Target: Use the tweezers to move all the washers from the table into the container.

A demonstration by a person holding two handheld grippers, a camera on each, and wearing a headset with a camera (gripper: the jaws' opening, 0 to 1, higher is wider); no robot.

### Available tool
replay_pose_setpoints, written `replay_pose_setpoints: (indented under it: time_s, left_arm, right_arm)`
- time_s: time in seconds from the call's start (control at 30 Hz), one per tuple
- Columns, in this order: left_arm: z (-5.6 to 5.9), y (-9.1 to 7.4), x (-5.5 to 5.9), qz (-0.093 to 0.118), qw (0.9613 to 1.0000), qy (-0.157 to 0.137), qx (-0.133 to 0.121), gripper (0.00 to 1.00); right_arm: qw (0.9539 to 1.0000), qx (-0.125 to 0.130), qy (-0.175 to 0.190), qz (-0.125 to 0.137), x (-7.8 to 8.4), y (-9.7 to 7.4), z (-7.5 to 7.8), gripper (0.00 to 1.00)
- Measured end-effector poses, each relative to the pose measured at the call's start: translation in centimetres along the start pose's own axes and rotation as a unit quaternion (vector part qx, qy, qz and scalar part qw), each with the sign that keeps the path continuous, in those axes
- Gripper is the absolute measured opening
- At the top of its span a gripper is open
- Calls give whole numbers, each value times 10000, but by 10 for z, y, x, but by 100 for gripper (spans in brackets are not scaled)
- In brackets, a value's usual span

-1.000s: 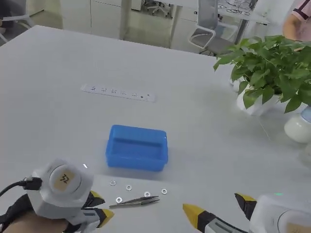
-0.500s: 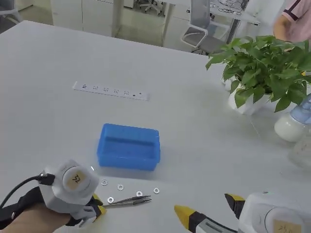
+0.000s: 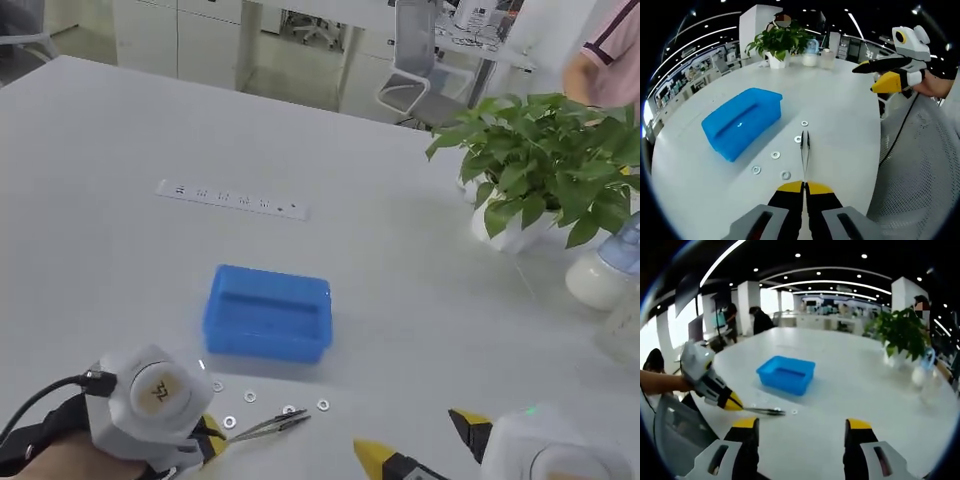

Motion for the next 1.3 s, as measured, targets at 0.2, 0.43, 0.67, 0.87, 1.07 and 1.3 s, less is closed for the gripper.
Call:
replay_pose_setpoints:
  time_s: [0.2, 0.43, 0.67, 0.87, 1.07, 1.3]
  left_arm:
    - [4, -22, -15, 301, 9995, 98, -72, 0]
    - [11, -44, -36, 644, 9978, 184, 7, 0]
    - [14, -54, -48, 817, 9950, 539, 187, 0]
    - [12, -67, -51, 876, 9938, 654, 213, 0]
    - [7, -85, -55, 923, 9920, 816, 281, 0]
    - [-2, -93, -63, 1008, 9896, 1022, 115, 0]
  right_arm:
    - [9993, -288, -171, -148, 0, 3, -9, 51]
    - [9948, -974, -183, -215, -7, 12, -36, 35]
    - [9760, -1892, -817, -701, -15, 38, -63, 29]
    - [9568, -2554, -1016, -945, -24, 67, -79, 25]
    - [9423, -2814, -1505, -1015, -37, 90, -87, 21]
    - [9365, -3090, -1389, -900, -49, 107, -86, 10]
Point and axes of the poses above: the centre of the closed fingertips' face, and the gripper's own axes: y roughly forward along the fingers, z roughly to its right, x roughly out of its underside, the point moved 10 cm from there along -y, roughly backward along the fingers, and after that the axes turned 9 degrees about -x, right-handed, at the moved point
